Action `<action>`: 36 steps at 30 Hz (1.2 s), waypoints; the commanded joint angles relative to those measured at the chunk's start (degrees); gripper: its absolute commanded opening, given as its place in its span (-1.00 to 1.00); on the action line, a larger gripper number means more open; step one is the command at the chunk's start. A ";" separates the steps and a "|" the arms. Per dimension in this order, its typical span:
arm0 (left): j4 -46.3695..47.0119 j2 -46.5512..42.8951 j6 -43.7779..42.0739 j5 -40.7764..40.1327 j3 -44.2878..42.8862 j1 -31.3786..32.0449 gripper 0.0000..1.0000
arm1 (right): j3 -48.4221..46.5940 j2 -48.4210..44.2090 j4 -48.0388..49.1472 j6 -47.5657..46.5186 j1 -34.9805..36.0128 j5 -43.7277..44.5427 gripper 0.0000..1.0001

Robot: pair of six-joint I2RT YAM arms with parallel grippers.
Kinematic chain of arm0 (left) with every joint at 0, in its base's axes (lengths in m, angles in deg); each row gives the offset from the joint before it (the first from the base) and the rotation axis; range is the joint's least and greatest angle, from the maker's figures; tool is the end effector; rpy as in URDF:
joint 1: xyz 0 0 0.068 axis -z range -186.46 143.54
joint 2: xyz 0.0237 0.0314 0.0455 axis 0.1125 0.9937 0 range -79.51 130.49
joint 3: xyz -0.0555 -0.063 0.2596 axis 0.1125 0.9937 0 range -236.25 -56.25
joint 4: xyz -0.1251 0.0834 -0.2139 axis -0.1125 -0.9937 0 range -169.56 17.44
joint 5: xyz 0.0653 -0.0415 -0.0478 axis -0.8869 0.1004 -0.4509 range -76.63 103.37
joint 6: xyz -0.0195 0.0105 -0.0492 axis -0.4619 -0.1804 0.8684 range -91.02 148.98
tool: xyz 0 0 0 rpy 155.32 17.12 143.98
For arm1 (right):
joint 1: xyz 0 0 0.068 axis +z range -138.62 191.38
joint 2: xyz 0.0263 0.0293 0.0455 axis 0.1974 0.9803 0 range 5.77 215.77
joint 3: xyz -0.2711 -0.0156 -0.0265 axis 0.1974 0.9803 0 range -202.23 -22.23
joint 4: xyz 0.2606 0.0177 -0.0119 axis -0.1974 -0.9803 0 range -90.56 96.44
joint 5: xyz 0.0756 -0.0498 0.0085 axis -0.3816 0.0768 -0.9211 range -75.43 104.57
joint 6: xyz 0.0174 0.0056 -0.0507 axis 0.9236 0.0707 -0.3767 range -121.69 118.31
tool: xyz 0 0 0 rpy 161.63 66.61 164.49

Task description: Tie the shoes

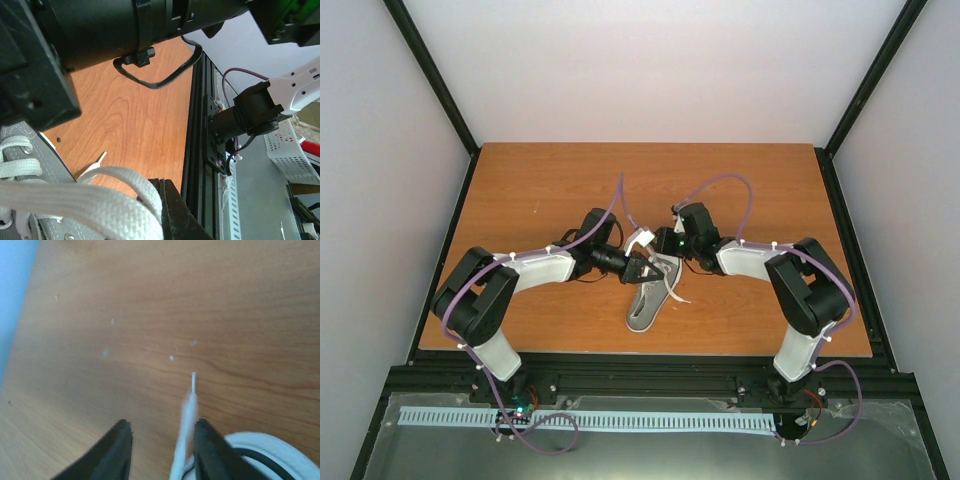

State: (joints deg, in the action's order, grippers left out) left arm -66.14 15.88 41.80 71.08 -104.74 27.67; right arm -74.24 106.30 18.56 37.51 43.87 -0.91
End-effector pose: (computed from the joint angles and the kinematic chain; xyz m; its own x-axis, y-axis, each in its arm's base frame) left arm 0.2536 -0.2083 0.1780 -0.7085 0.3371 -0.6200 0.6921 0.1602 -0.7038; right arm 0.3009 0.2028 0.1650 -0.8297 0.1938 -0.5235 -0.2251 0.7420 0.6315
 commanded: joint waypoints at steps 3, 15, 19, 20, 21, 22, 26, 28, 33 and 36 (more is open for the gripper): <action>2.28 -2.77 -0.65 0.00 0.59 -0.20 -0.94 | 3.29 -5.66 -0.52 -3.16 -5.24 -2.31 0.09; 4.81 -2.38 2.55 -1.13 1.12 -0.20 -0.93 | 19.85 -27.78 16.22 -17.63 -8.83 -25.37 0.88; 4.92 -2.44 2.64 -0.88 1.02 -0.20 -0.93 | 18.87 -27.67 14.60 -22.00 -4.64 -28.15 0.89; 4.88 -2.37 2.59 -0.79 1.03 -0.20 -0.93 | 18.69 -27.11 15.17 -22.29 -3.78 -28.83 0.89; 4.85 -2.29 2.64 -0.71 1.03 -0.20 -0.93 | 18.30 -26.31 15.69 -22.38 -2.94 -29.56 0.89; 4.84 -2.19 2.65 -0.80 1.00 -0.20 -0.93 | 17.88 -25.45 15.96 -22.64 -2.19 -30.04 0.89; 4.66 -2.36 2.35 -0.42 1.02 -0.20 -0.92 | 16.62 -21.46 17.10 -23.47 -0.20 -30.21 0.87; 4.51 -2.49 2.17 -0.34 1.01 -0.20 -0.92 | 16.31 -19.16 17.85 -23.63 -0.13 -30.95 0.85; 4.42 -2.56 2.12 -0.23 0.90 -0.20 -0.92 | 15.89 -15.94 18.12 -24.46 0.70 -32.15 0.84; 4.48 -2.63 2.28 -0.29 0.98 -0.20 -0.92 | 16.49 -14.80 18.39 -24.45 1.19 -32.17 0.81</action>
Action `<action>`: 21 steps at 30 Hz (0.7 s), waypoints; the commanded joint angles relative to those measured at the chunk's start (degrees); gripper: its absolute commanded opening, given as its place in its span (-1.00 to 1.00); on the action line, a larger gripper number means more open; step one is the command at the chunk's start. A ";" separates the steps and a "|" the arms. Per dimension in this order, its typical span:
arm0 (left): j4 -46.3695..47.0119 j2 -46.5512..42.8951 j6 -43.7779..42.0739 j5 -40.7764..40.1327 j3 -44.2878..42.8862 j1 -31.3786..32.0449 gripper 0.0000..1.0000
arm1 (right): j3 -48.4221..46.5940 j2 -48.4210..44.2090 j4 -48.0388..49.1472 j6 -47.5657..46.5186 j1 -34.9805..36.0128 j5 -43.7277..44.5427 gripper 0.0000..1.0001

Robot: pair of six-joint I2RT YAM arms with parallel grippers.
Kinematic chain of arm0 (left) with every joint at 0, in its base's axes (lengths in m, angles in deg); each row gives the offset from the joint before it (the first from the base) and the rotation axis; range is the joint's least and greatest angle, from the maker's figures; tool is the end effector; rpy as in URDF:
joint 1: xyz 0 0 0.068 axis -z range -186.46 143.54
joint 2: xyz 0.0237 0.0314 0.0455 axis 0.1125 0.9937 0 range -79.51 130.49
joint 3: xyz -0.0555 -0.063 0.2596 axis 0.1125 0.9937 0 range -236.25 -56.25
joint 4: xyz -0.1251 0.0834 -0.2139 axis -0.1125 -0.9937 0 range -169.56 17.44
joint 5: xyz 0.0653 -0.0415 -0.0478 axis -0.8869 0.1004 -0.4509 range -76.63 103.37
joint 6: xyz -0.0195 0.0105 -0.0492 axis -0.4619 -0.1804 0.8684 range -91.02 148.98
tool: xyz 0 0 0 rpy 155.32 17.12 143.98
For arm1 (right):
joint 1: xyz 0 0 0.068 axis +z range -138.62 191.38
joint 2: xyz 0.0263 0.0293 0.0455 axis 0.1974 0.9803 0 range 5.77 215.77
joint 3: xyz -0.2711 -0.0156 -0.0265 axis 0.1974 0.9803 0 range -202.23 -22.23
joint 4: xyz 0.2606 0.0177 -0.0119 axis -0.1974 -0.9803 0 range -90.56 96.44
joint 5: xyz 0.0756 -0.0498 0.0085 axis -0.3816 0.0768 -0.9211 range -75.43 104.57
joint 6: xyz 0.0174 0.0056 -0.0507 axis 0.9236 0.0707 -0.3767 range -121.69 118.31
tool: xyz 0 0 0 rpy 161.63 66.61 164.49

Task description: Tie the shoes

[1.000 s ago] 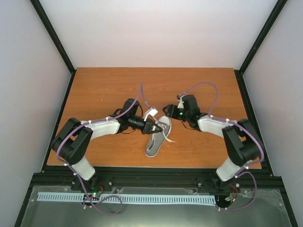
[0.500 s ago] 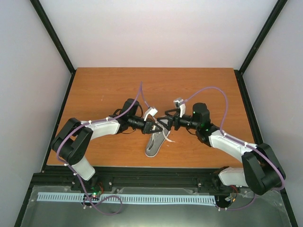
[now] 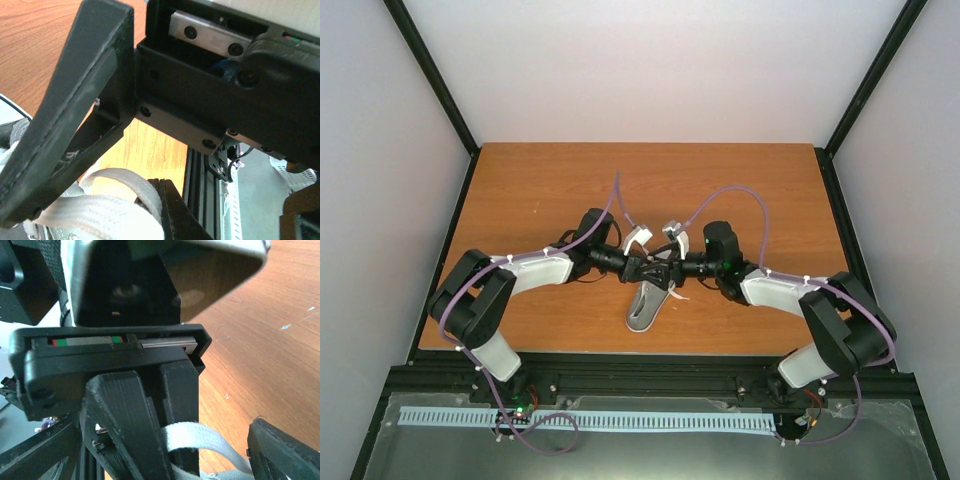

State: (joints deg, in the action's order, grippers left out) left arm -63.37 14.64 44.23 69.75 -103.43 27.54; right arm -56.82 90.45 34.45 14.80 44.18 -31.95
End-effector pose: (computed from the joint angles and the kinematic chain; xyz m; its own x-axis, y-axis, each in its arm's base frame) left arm 0.2522 -0.2060 0.1812 -0.7149 0.3066 -0.6285 0.6917 0.1778 -0.7000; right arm 0.2299 0.1788 0.1899 -0.5694 -0.1345 -0.8110 -0.8096 0.2631 0.5247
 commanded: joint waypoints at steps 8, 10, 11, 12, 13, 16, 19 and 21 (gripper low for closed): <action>3.12 -1.63 1.34 0.71 -0.13 -0.07 -0.93 | 3.13 1.85 5.99 -1.33 2.40 3.34 0.78; 3.35 -1.60 1.60 0.73 -0.11 -0.07 -0.93 | 4.06 2.33 7.80 -0.87 2.89 3.77 0.78; 3.37 -1.51 1.71 0.76 -0.21 -0.07 -0.93 | 4.28 2.67 8.17 -0.77 3.20 4.07 0.77; 3.42 -1.46 1.69 0.79 -0.26 -0.07 -0.93 | 4.39 2.94 8.27 -0.85 3.50 4.46 0.77; 3.38 -1.36 1.71 0.71 -0.28 -0.07 -0.93 | 4.39 3.21 8.42 -0.96 3.68 4.91 0.76; 3.41 -1.48 1.72 0.75 -0.31 -0.07 -0.93 | 4.42 4.04 8.85 -1.32 4.69 6.55 0.75; 3.31 -1.56 1.71 0.71 -0.22 -0.07 -0.93 | 4.62 4.64 9.05 -1.81 5.38 9.26 0.71; 3.26 -1.74 1.71 0.54 -0.21 -0.07 -0.93 | 5.30 4.93 9.79 -1.75 5.59 10.46 0.67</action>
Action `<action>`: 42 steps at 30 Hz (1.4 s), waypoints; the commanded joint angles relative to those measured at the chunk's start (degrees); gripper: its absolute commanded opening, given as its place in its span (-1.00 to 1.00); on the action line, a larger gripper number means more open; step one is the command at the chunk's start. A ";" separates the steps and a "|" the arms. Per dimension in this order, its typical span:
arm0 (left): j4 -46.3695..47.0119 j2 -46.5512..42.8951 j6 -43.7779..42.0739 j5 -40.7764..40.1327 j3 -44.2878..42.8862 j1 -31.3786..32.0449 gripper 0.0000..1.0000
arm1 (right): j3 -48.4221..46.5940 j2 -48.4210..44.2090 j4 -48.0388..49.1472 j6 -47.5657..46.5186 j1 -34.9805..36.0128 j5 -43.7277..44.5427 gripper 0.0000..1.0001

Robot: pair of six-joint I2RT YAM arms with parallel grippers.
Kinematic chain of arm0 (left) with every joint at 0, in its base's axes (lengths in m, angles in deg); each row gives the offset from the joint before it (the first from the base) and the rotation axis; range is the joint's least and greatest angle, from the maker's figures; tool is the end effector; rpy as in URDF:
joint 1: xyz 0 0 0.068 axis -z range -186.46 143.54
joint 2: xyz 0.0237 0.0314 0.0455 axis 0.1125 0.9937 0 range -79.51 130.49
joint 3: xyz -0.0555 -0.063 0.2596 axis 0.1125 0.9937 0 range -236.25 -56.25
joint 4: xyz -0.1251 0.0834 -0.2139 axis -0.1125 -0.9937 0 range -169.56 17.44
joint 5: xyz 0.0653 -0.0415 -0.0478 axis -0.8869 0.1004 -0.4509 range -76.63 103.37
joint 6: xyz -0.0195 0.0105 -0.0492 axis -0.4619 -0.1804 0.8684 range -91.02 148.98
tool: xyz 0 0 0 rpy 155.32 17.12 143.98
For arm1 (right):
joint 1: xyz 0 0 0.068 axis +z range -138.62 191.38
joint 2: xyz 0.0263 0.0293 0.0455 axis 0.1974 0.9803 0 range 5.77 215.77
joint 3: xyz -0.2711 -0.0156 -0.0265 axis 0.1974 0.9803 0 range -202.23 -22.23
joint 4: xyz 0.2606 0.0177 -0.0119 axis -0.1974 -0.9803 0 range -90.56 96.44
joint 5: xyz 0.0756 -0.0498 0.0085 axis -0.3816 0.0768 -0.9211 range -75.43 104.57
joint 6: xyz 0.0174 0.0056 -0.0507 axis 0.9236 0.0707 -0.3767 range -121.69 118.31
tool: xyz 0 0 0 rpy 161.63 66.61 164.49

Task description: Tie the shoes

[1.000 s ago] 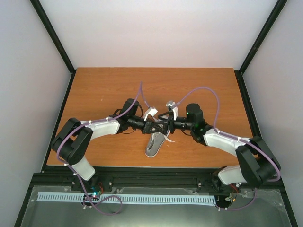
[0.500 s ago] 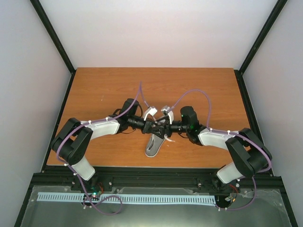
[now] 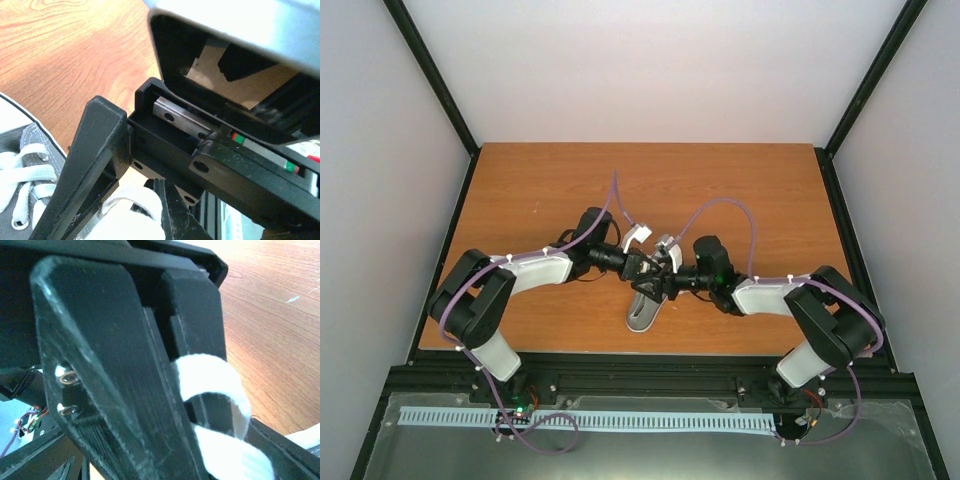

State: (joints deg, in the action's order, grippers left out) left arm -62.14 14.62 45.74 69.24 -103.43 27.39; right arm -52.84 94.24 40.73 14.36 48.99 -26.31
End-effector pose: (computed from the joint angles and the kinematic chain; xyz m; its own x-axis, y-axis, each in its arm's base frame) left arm 0.2540 -0.2059 0.1828 -0.7227 0.2900 -0.6274 0.6858 0.1870 -0.7034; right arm 0.2129 0.1933 0.1615 -0.5635 -0.1702 -0.8084 -0.8125 0.2913 0.5050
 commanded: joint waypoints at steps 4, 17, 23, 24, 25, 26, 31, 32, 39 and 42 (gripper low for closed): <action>1.61 -1.93 0.04 0.64 -0.24 0.04 -0.93 | 2.67 0.87 4.11 -1.20 0.89 7.13 0.61; 1.08 -1.82 -0.30 0.43 -0.28 0.04 -0.93 | 4.86 -1.32 5.39 -1.13 0.89 11.03 -0.11; 0.57 -1.96 -0.51 -0.90 -0.33 0.08 -0.93 | 5.66 -3.14 4.55 -1.48 0.89 12.25 -0.49; 0.57 -1.93 -0.54 -1.10 -0.29 0.08 -0.93 | 5.87 -3.52 4.37 -1.54 0.89 12.42 -0.61; 0.62 -1.91 -0.49 -1.12 -0.28 0.08 -0.93 | 6.10 -3.72 4.35 -1.56 0.89 12.64 -0.72; 0.59 -1.93 -0.49 -1.19 -0.28 0.08 -0.93 | 6.31 -3.88 4.48 -1.49 0.89 12.92 -0.83; 0.91 -2.82 0.41 -3.75 0.14 0.01 -0.76 | 6.75 -4.00 5.04 -1.20 0.89 13.61 -0.94; 0.92 -3.56 0.85 -5.23 0.35 -0.11 -0.59 | 6.83 -3.96 5.15 -1.12 0.89 13.57 -0.94; -6.64 -10.16 -1.67 -12.74 1.20 -1.17 0.13 | 7.56 -4.09 5.54 0.10 0.89 14.60 -0.94; -10.99 -13.41 -3.20 -17.31 2.59 -1.56 0.21 | 7.84 -4.17 5.96 0.98 0.81 14.54 -0.94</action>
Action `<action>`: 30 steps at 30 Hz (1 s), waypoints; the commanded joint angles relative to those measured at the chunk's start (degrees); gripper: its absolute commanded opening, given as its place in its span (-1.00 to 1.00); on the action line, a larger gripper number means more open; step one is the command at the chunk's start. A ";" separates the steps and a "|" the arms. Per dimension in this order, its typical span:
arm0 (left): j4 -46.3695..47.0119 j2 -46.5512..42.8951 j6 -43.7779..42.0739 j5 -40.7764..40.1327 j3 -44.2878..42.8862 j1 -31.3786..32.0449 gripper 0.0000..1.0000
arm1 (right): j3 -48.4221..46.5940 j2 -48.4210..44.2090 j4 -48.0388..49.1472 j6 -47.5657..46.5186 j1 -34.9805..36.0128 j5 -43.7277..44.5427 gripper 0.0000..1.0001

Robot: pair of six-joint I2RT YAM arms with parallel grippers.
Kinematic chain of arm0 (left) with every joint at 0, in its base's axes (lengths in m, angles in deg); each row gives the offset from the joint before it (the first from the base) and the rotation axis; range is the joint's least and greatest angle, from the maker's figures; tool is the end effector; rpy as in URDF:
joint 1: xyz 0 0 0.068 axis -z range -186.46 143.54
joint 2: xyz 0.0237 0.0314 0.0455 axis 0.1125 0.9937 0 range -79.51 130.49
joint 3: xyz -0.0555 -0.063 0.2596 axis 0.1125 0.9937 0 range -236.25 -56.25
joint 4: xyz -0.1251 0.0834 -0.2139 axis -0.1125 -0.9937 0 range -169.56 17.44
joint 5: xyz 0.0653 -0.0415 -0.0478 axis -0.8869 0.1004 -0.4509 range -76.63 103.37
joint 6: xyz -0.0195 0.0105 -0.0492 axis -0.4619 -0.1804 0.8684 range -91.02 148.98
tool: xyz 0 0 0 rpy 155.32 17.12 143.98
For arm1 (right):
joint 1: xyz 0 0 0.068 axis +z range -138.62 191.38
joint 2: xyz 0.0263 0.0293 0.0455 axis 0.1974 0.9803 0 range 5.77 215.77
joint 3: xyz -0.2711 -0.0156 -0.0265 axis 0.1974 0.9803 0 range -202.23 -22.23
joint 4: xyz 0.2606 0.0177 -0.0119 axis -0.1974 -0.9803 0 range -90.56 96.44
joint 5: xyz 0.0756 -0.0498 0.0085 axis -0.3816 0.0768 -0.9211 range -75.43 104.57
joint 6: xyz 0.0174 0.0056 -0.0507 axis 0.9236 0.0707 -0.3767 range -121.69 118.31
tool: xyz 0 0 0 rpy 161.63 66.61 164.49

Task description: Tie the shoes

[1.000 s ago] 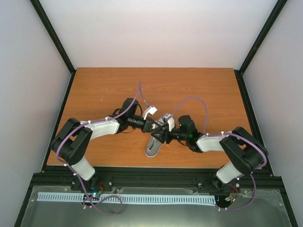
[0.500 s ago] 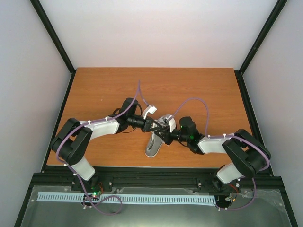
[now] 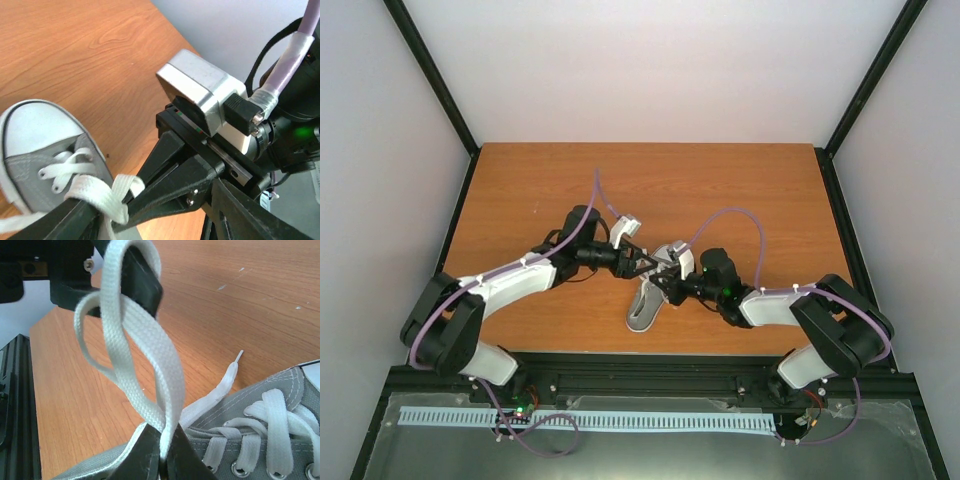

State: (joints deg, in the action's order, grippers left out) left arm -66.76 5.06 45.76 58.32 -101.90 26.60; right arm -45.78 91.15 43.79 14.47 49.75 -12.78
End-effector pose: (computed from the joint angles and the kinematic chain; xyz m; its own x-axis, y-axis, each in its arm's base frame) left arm 0.2431 -0.1883 0.2148 -0.6929 0.2074 -0.6905 0.7123 0.3449 -0.6113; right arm 0.1964 0.1763 0.1452 -0.5569 -0.1255 -0.8211 -0.7539 0.4912 0.4363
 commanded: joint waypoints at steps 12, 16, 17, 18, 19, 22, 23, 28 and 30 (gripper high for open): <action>4.06 -22.42 -0.70 -21.36 16.21 0.32 0.17 | -1.94 0.31 1.36 8.06 -2.24 -4.61 -0.94; 6.60 -20.12 -2.08 -21.22 16.56 4.06 0.06 | -2.20 0.94 2.28 11.20 -3.17 -6.21 -0.94; 7.62 -18.63 -2.29 -20.38 16.18 4.97 0.01 | -2.20 1.16 2.70 11.83 -3.40 -6.80 -0.94; 8.48 -17.00 -2.24 -19.50 15.67 5.68 -0.03 | -2.16 1.37 3.05 12.53 -3.58 -7.17 -0.94; 9.19 -14.75 -2.31 -18.41 14.90 6.14 -0.07 | -2.12 1.65 3.28 13.22 -3.85 -7.83 -0.94; 10.11 -10.34 -2.60 -15.87 12.68 6.78 -0.19 | -1.79 1.96 3.71 15.11 -4.70 -8.81 -0.95; 10.41 -9.22 -2.71 -15.24 12.08 6.88 -0.21 | -1.56 2.04 3.91 15.64 -4.99 -9.11 -0.94; 12.34 -4.65 -2.62 -14.42 10.12 7.01 -0.27 | -0.63 2.92 6.62 18.11 -6.01 -11.21 -0.94; 13.19 -4.22 -2.80 -15.33 10.11 6.94 -0.28 | -0.79 3.03 6.69 18.23 -6.16 -11.63 -0.94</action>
State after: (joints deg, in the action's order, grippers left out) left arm -58.38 -0.12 44.07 42.36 -89.20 33.16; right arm -46.77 93.43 46.17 30.71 44.22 -22.27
